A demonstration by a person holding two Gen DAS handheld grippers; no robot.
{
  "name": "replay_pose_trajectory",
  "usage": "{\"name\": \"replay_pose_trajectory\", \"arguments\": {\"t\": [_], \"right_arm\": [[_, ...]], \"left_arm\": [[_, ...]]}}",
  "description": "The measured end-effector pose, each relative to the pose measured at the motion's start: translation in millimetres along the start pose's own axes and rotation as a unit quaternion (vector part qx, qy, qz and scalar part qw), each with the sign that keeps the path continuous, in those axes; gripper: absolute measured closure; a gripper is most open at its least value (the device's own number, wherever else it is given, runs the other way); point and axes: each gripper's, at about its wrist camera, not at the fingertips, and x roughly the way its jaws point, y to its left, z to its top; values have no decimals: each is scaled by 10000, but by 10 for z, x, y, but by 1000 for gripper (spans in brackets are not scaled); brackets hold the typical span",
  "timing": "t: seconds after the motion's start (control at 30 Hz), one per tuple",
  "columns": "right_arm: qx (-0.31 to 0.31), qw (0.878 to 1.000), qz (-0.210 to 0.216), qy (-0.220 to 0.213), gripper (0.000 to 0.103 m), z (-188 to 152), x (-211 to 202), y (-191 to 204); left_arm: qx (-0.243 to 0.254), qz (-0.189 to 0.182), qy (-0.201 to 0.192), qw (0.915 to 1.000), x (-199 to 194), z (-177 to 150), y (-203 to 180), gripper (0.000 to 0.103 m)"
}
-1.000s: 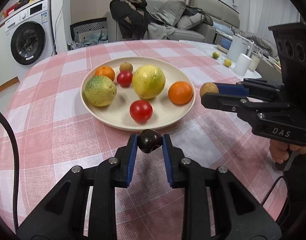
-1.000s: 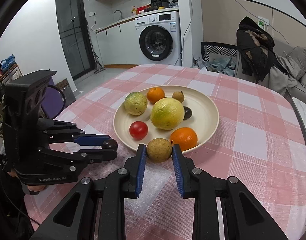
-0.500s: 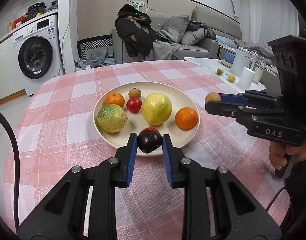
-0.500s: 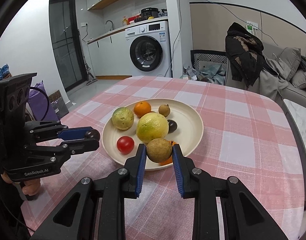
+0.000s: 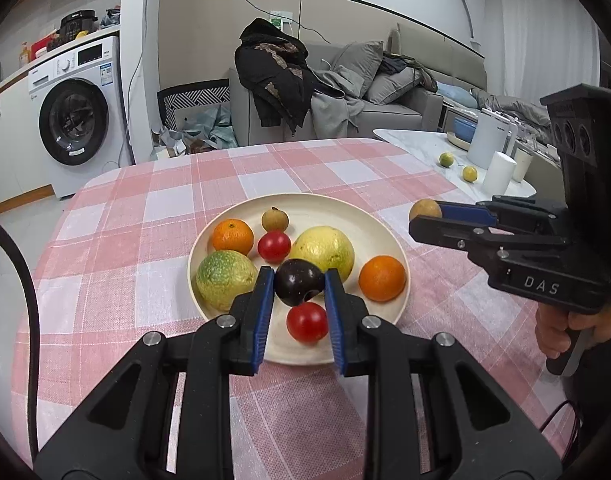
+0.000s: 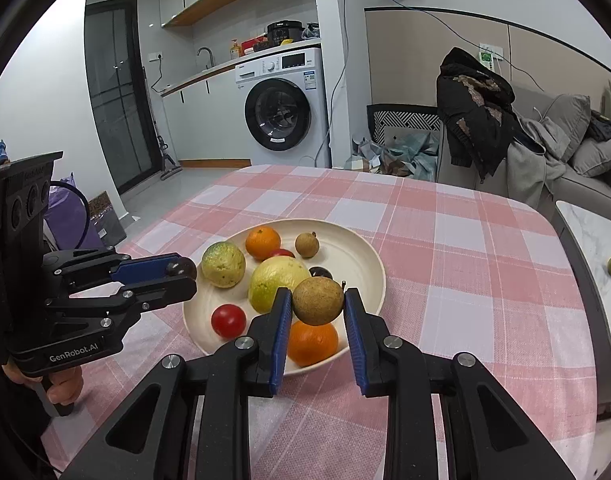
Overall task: Organize fruits
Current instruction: 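Carry the kiwi and plum onto the cream plate and open both tools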
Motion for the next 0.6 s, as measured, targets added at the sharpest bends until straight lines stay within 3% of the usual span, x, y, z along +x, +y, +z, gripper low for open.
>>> {"name": "replay_pose_trajectory", "arguments": {"t": [0.6], "right_arm": [[378,9991,-125,170,76,-107,297,-173]], "left_arm": [[-108,104,145,9998,392,-102,166,81]]}}
